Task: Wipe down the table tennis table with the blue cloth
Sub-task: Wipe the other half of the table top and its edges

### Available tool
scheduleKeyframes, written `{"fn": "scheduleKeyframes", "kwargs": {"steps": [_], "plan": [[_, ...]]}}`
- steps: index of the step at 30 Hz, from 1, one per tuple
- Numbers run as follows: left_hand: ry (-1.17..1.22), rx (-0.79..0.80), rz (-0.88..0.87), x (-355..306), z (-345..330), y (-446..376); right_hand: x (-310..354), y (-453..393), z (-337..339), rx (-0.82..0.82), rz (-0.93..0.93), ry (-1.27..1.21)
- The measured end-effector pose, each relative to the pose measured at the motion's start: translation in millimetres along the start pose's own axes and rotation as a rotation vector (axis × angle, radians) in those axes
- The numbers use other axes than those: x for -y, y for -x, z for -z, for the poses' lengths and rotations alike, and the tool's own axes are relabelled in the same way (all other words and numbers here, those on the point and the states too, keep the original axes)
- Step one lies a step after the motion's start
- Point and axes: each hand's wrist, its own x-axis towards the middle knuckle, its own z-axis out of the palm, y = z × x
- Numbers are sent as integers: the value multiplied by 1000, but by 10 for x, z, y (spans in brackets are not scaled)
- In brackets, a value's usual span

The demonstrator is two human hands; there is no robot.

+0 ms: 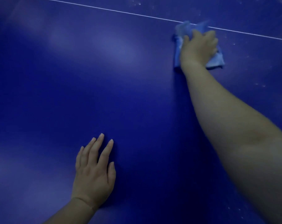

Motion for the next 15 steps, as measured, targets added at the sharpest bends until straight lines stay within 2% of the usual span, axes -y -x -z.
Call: {"fn": "scheduleKeyframes", "kwargs": {"steps": [2,4,6,9,11,12,13,15], "plan": [[1,0,-2,9,-9,-1,205,-45,-12,178,344,-33],[4,0,-4,6,-20,-1,278,-265,17,309,526,-65],[8,-4,-3,0,-14,-3,121,-516,69,277,407,-60],[0,-2,-2,1,-6,-8,-447,-566,228,5,-47,23],[2,0,-4,2,-5,-10,-662,-322,281,-89,-263,20],[3,2,-5,0,-8,-8,-659,-172,266,-85,-272,-3],[3,3,-4,-1,-11,-2,-611,-20,243,-64,-204,-14],[8,4,1,-2,-16,7,-480,159,216,29,79,-28]]}}
